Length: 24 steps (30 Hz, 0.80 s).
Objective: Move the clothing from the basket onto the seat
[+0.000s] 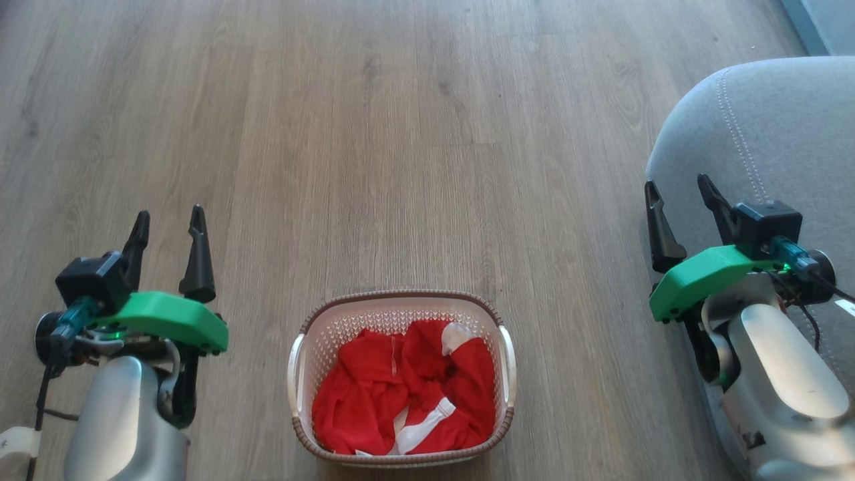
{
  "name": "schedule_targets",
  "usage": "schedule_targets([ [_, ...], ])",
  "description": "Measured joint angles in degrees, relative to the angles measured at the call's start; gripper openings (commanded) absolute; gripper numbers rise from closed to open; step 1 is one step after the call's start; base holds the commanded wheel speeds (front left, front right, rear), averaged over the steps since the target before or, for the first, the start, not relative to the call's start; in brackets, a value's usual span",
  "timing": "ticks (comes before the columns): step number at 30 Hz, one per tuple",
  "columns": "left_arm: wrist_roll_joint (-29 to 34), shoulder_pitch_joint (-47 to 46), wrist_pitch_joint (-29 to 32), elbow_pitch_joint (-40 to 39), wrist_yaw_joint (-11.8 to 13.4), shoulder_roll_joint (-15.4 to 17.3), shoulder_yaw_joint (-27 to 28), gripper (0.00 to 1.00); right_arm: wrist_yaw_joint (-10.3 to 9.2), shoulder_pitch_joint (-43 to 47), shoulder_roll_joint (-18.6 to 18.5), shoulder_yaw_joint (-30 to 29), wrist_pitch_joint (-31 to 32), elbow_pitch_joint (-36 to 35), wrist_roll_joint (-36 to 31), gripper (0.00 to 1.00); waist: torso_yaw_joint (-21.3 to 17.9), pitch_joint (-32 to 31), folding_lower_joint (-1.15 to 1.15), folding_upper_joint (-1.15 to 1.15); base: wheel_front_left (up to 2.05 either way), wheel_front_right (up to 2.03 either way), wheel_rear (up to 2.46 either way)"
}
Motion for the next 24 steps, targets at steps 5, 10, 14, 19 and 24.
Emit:
schedule_targets([
  [5, 0.00, 0.00, 0.00, 0.01, 0.00, -0.07, 0.30, 1.00, 0.00, 0.00, 0.29, -0.47, 0.01, 0.03, -0.01, 1.00, -0.09, 0.02, 0.00, 0.00, 0.00, 0.00, 0.00],
  [10, 0.00, 0.00, 0.00, 0.01, 0.00, -0.11, 0.42, 1.00, 0.00, 0.00, 0.41, -0.79, 0.00, 0.04, -0.27, 1.00, -0.20, 0.00, 0.00, 0.00, 0.00, 0.00, 0.00],
  [14, 0.00, 0.01, 0.00, 0.01, 0.00, -0.19, 0.44, 1.00, 0.00, 0.00, 0.52, -0.80, 0.01, 0.04, -0.51, 1.00, -0.27, 0.04, 0.00, 0.00, 0.00, 0.00, 0.00],
  [19, 0.00, 0.01, 0.00, 0.01, 0.00, -0.27, 0.43, 1.00, 0.00, 0.00, 0.51, -0.96, 0.01, -0.21, -0.51, 1.00, -0.27, 0.58, 0.00, 0.00, 0.00, 0.00, 0.00],
  [24, -0.02, 0.00, 0.00, 0.01, 0.00, -0.30, 0.35, 1.00, 0.00, -0.16, 0.53, -1.09, 0.00, -1.46, -0.87, 1.00, -0.35, 2.27, 0.00, 0.00, 0.00, 0.00, 0.00],
])
